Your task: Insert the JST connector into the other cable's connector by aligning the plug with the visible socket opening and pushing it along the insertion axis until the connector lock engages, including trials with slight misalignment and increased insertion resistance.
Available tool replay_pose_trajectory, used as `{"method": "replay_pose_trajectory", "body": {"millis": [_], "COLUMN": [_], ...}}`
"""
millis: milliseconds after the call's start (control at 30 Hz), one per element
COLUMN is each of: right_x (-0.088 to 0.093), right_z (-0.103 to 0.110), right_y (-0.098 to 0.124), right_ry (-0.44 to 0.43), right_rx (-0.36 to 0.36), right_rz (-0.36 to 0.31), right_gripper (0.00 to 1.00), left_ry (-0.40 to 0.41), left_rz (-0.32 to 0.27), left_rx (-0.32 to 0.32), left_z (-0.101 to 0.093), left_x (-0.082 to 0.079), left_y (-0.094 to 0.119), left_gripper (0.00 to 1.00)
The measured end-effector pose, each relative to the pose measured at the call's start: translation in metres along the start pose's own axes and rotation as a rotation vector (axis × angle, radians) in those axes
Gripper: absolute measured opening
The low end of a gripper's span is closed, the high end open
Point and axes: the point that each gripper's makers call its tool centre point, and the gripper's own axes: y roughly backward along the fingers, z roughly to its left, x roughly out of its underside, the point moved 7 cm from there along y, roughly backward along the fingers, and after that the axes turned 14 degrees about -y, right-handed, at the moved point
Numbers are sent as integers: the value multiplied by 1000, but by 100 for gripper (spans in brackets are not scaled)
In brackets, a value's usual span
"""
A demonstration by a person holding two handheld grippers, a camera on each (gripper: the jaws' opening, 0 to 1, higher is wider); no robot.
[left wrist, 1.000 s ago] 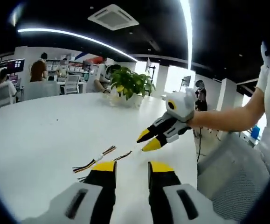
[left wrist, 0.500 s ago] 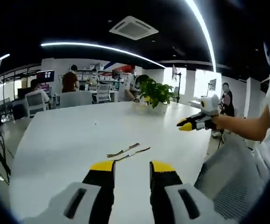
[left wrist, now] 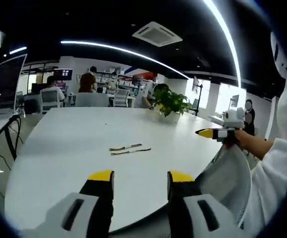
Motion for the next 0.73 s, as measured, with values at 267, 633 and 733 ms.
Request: {"method": "replay_pose_trajectory", "body": {"millis": [267,633,733], "right_x": [8,39,33], "right_z": [16,12,8], "right_y": [0,-9,-9], "right_ry": [14,436,341], "right_rx": [138,270,274], "right_rz": [-41,192,118], "right_gripper": [45,57,55], "left_ry": [59,23,6], "left_rz": [13,24,39], "left_rx": [-169,-367,-393], "left_z": [5,24,26], "left_x": [10,21,22], "left_y": [-19,-17,-17], "left_gripper": [42,46,47]}}
